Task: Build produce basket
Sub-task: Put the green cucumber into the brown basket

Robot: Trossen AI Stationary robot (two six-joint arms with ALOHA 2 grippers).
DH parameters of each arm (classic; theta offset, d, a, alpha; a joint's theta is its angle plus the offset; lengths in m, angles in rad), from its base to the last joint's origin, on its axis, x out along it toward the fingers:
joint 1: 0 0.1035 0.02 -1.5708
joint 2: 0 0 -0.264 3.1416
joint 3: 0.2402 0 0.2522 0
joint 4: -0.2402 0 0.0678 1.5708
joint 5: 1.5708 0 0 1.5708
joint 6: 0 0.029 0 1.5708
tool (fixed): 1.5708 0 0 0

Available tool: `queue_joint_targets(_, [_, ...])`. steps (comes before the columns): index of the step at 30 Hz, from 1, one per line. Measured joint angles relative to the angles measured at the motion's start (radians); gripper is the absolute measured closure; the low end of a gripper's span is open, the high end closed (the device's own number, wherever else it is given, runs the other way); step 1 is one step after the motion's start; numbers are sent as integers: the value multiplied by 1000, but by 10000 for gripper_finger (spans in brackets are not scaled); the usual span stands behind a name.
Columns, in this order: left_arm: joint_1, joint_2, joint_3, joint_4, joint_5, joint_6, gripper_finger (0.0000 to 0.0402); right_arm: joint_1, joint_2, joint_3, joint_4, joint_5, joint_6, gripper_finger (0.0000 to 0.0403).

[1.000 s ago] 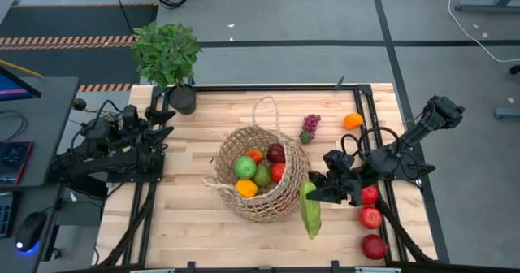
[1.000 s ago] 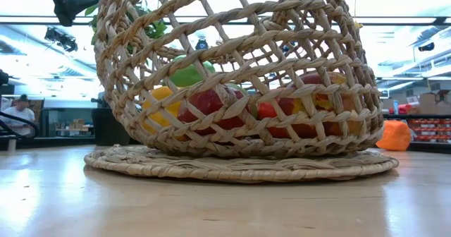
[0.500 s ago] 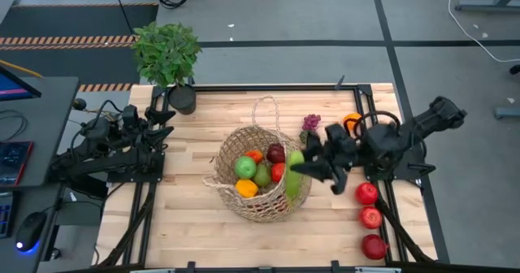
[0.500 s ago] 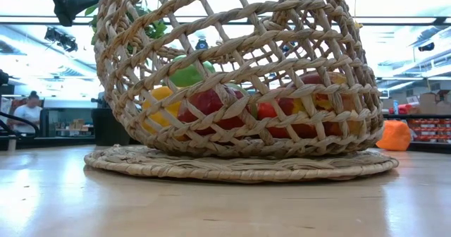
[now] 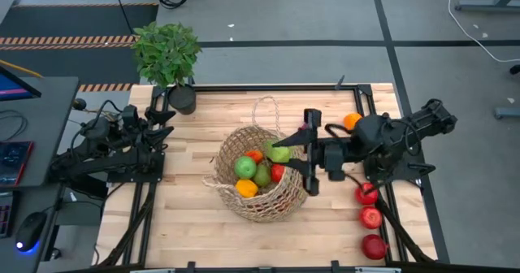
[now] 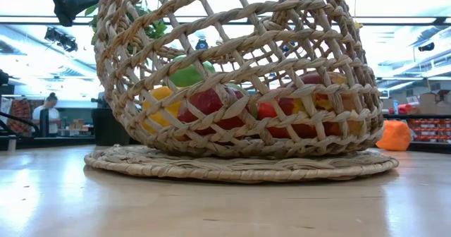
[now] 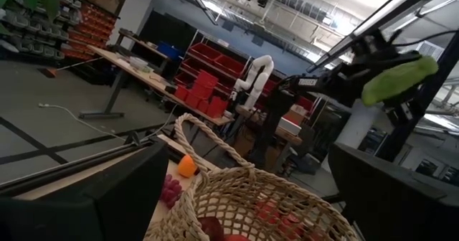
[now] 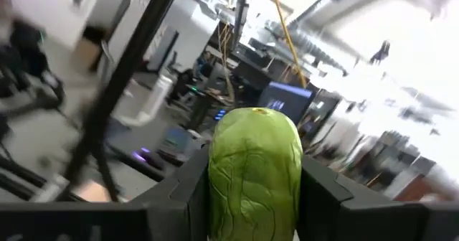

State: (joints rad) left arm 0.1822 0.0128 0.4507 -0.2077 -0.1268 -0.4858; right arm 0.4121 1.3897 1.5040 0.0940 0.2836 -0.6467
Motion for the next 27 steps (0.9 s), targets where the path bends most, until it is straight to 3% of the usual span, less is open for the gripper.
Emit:
queue_joint_targets(6, [0, 0, 0, 0, 0, 0, 12, 52, 74, 73, 8, 32, -347, 247])
queue_joint_targets(16, [0, 0, 0, 1, 0, 0, 12, 115, 177, 98, 31, 393, -890, 247])
queue_joint_targets(27, [0, 0, 0, 0, 0, 0, 12, 108, 196, 98, 132, 430, -951, 247])
